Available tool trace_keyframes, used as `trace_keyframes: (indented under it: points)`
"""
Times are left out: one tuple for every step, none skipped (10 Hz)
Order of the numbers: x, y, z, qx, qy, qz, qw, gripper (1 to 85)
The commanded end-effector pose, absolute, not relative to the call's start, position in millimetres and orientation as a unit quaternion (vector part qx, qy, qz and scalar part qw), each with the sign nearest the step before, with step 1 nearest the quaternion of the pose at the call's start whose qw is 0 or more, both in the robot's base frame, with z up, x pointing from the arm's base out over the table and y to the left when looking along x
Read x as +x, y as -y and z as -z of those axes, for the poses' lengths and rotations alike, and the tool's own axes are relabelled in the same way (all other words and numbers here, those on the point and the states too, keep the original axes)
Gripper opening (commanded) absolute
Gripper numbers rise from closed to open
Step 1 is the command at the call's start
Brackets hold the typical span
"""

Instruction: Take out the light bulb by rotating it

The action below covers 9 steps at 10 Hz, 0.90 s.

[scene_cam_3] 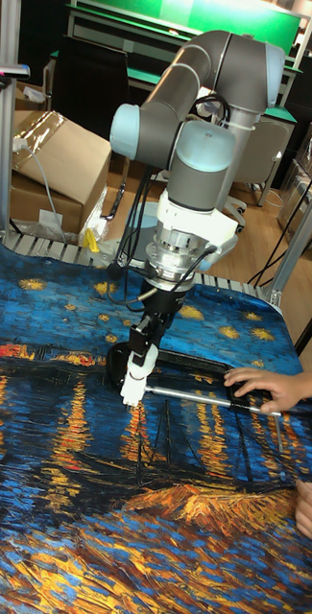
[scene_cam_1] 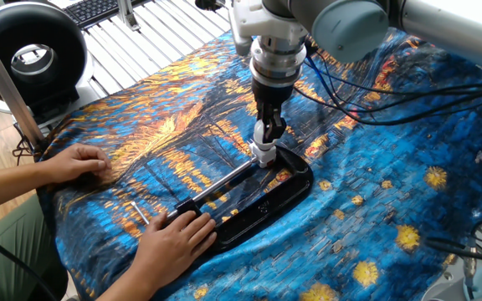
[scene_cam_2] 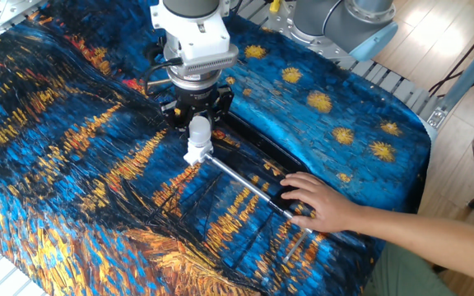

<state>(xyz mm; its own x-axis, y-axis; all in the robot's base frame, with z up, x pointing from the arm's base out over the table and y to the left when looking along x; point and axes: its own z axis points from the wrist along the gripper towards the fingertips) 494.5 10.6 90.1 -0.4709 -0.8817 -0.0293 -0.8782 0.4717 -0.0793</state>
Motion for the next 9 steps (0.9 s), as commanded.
trace_keyframes:
  points:
    - [501,-16,-93,-0.530,-0.847,0.018,0.049,62.0]
    - [502,-19,-92,-0.530,-0.846,0.008,0.053,68.7]
    - [503,-19,-92,-0.528,-0.847,0.004,0.054,70.0]
    - [501,-18,-94,-0.512,-0.857,-0.002,0.050,70.3]
    - [499,-15,-95,-0.491,-0.870,-0.004,0.046,70.3]
    - [499,-11,-97,-0.474,-0.880,-0.002,0.041,70.3]
    - [498,-4,-99,-0.442,-0.896,0.004,0.034,70.3]
    - [498,-2,-100,-0.406,-0.913,0.003,0.030,70.3]
    - [494,-3,-100,-0.366,-0.930,-0.006,0.021,70.0]
